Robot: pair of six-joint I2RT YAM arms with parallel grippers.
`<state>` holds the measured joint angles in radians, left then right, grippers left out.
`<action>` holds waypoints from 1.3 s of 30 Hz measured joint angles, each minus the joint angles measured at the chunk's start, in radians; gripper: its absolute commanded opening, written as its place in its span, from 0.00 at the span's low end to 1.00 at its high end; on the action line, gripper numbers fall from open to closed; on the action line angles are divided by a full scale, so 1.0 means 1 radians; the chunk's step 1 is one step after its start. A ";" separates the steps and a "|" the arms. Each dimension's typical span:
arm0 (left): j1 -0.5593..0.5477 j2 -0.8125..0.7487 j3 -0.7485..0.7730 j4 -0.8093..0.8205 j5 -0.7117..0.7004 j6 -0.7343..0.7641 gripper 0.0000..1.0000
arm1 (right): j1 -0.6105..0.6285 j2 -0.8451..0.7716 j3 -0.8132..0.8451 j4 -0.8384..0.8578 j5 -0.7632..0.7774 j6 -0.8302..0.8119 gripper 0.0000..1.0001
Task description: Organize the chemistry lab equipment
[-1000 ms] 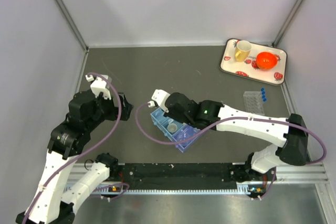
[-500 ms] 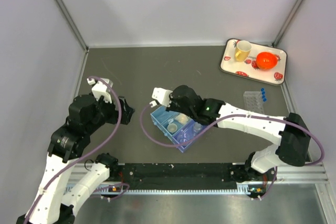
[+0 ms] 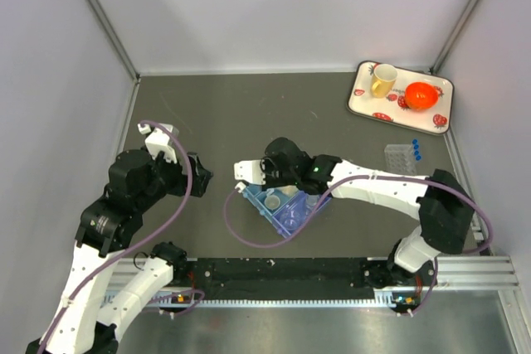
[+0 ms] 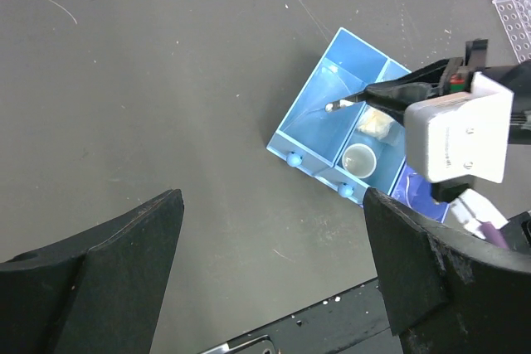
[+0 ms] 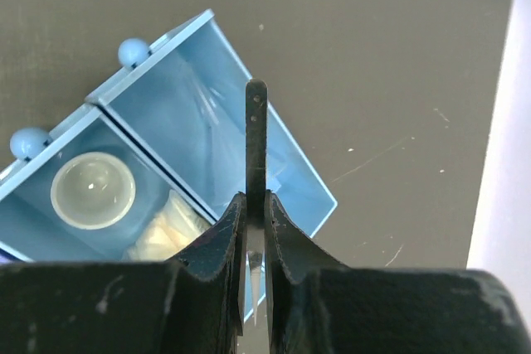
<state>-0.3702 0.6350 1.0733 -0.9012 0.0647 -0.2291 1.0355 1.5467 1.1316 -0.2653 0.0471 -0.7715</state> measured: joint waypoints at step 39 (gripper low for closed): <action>0.000 0.005 -0.045 0.003 0.044 0.016 0.95 | -0.096 0.313 0.258 -0.331 -0.206 -0.369 0.07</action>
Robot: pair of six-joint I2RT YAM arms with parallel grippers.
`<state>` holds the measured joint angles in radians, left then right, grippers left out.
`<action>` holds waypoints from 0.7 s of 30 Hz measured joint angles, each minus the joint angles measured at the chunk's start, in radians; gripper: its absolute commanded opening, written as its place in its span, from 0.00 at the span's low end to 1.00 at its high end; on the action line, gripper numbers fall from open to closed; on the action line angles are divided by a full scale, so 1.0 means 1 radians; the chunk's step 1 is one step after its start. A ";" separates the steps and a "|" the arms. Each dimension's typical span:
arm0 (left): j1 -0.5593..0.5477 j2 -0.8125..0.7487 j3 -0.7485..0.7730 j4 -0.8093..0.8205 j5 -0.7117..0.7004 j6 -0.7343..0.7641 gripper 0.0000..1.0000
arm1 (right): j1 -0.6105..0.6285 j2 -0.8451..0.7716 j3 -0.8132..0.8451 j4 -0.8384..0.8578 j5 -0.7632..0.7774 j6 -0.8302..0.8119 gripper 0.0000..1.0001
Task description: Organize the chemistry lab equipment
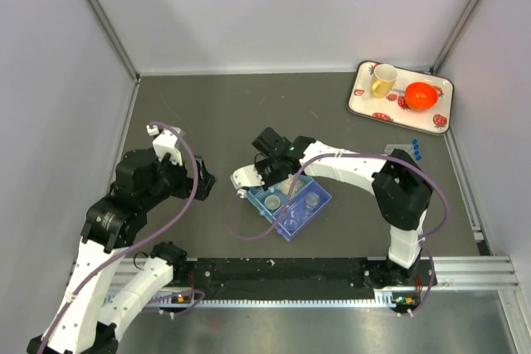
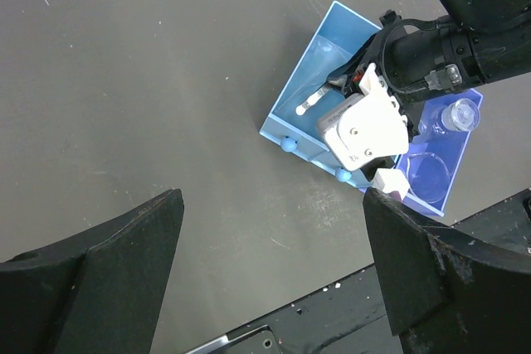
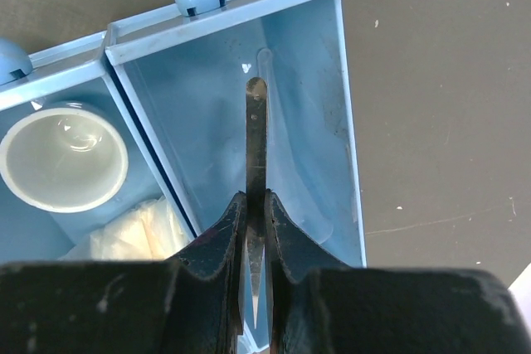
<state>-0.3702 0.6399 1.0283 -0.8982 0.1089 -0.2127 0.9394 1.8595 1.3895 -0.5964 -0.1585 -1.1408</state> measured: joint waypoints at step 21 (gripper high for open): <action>0.000 0.013 0.000 0.000 0.007 0.003 0.95 | 0.000 0.001 0.040 -0.059 0.001 0.019 0.18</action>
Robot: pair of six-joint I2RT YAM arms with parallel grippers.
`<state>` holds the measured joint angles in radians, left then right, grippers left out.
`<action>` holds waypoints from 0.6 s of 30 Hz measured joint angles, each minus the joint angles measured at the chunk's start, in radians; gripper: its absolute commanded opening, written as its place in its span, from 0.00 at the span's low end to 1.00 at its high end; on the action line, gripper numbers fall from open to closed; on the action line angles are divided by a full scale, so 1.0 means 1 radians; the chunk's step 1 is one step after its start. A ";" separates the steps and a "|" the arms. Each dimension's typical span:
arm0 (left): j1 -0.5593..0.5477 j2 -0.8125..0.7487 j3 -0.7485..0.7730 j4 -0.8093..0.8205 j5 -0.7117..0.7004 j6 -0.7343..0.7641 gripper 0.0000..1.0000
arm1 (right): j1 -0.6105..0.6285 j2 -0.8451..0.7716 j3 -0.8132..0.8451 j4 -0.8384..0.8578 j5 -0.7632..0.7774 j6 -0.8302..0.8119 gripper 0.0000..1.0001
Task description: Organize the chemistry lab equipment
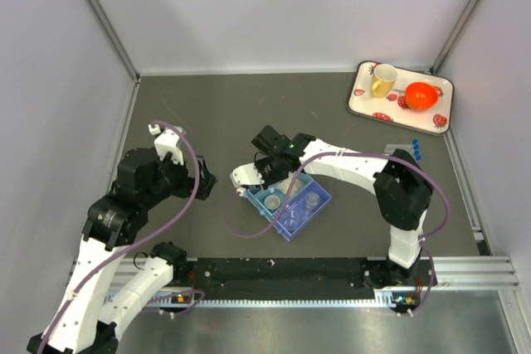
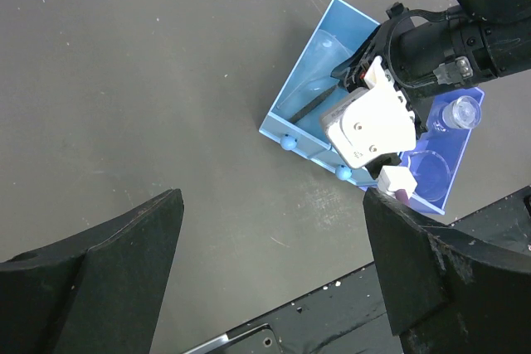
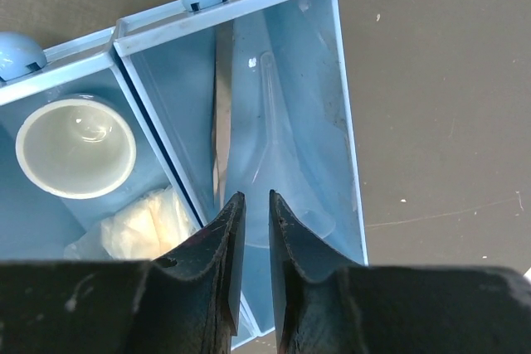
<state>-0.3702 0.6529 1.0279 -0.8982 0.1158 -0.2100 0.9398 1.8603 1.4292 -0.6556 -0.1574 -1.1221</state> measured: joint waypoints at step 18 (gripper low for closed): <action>0.000 0.032 0.001 0.000 -0.004 0.000 0.95 | 0.005 -0.144 0.045 -0.026 0.043 0.036 0.24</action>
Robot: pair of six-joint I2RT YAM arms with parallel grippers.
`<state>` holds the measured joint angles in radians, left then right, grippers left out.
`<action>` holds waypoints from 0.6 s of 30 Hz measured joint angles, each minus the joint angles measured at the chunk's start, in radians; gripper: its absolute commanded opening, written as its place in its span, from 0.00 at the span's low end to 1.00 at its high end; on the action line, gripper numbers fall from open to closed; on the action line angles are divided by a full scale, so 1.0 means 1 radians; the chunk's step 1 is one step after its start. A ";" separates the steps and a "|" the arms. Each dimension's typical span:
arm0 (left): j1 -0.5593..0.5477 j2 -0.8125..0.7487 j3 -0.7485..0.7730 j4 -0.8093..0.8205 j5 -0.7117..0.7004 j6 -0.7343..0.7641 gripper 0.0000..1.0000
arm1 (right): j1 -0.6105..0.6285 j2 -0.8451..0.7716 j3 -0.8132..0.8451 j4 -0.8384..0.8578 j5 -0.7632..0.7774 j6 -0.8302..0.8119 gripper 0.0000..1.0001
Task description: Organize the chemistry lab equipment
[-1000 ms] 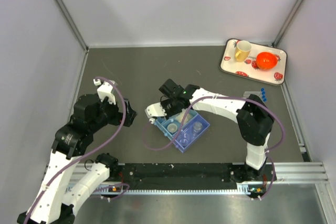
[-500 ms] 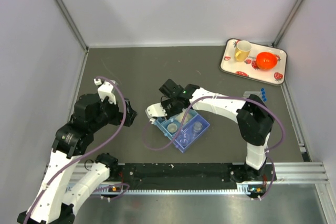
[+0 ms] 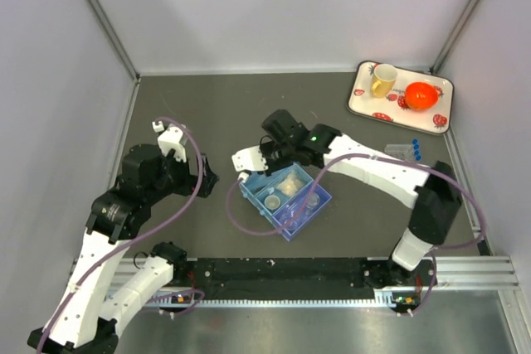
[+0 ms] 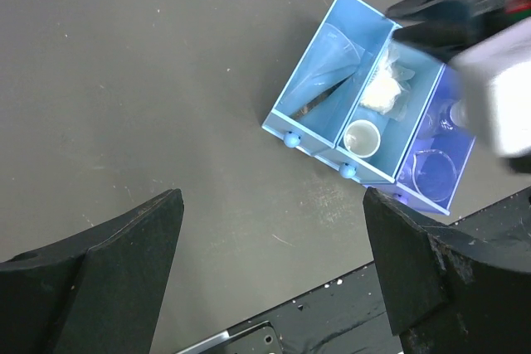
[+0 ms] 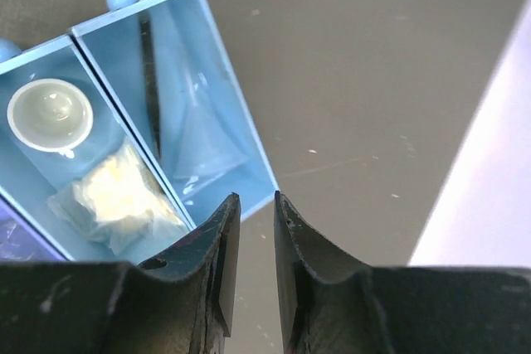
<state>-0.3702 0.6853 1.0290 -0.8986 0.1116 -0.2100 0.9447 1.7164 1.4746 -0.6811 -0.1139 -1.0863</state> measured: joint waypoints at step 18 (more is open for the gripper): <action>0.000 0.087 0.031 0.070 0.023 -0.005 0.99 | -0.091 -0.594 -0.198 0.228 0.296 0.459 0.87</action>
<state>-0.3702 0.7723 1.0603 -0.8288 0.1345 -0.2146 0.8536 1.1229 1.2770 -0.4530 0.1818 -0.6273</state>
